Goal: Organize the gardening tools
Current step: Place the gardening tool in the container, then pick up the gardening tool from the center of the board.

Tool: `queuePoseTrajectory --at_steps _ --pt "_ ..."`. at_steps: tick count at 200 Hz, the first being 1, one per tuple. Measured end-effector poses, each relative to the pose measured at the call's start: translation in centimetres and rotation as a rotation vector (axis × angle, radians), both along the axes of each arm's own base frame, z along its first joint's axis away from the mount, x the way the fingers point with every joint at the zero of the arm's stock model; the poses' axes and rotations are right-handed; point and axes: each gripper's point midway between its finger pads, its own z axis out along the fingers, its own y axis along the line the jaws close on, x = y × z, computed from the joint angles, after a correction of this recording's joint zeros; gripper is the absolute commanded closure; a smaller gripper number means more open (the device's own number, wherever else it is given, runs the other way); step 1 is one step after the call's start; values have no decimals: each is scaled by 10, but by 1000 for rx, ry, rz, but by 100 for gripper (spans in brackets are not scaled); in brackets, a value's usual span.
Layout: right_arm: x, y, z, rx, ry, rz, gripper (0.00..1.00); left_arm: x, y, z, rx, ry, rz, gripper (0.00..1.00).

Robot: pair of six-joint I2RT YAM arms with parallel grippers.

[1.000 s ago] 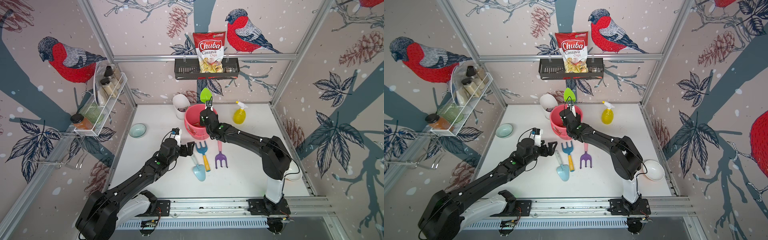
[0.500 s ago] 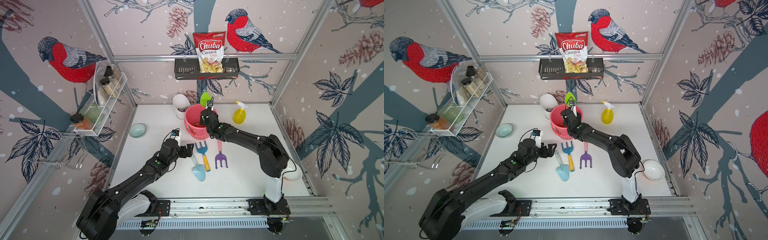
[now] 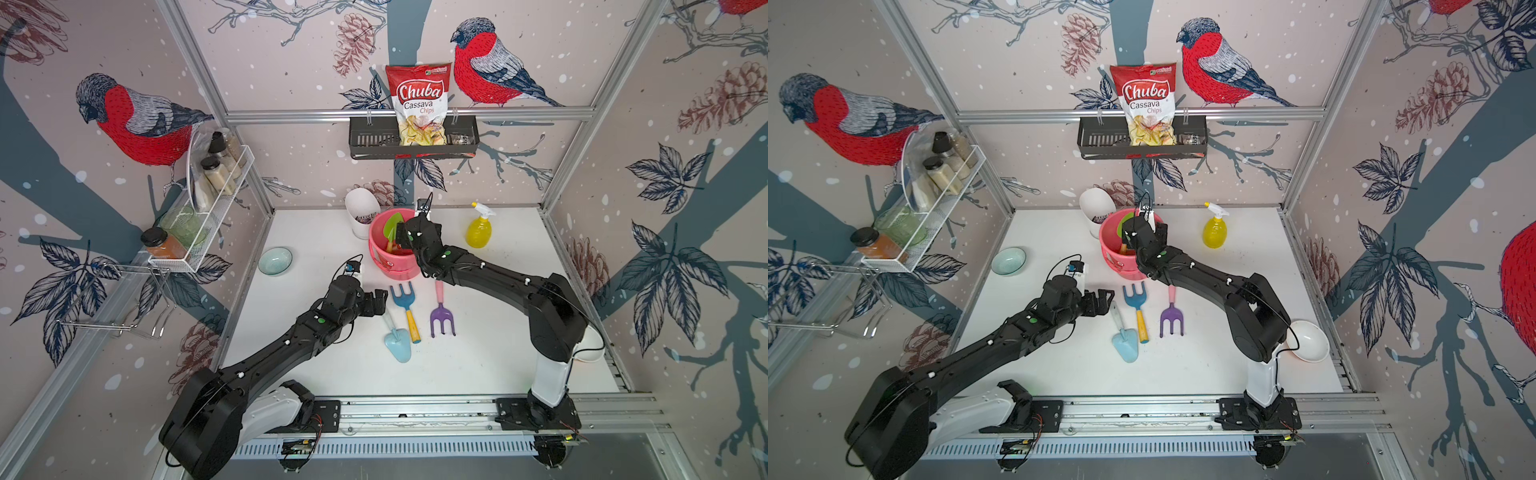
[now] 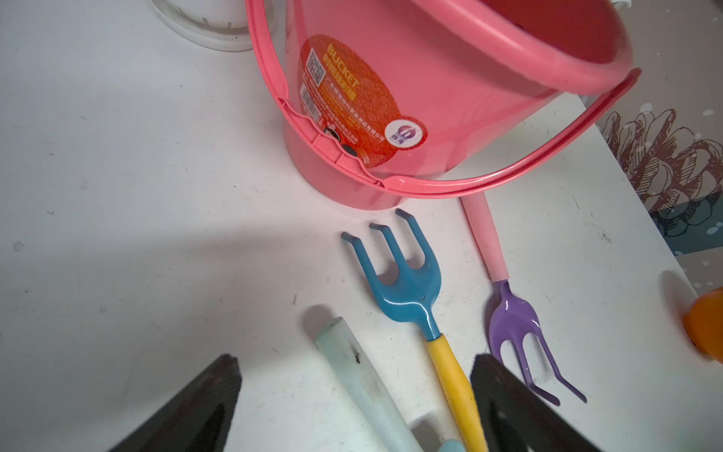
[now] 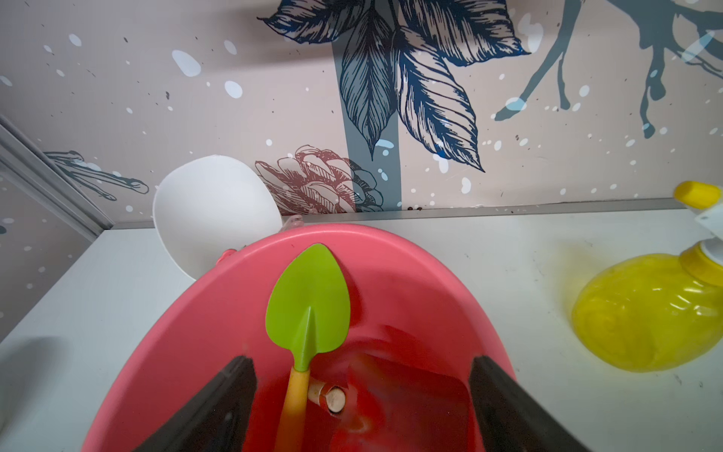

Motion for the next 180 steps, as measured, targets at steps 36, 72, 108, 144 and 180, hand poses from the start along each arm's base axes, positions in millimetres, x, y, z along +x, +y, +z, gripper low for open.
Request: queuePoseTrajectory --at_steps 36,72,108,144,180 --pt "-16 -6 24 46 -20 7 2 -6 -6 -14 5 76 -9 7" --pt "-35 -18 36 69 1 9 0 -14 -24 -22 28 153 -29 14" --pt "-58 -40 38 91 43 5 0 -11 -28 -39 87 271 8 29" --pt "-85 -62 45 136 64 5 0 -16 -25 -58 121 375 53 31" --pt "-105 -89 42 161 75 -15 0 -18 -26 -74 128 439 79 31"
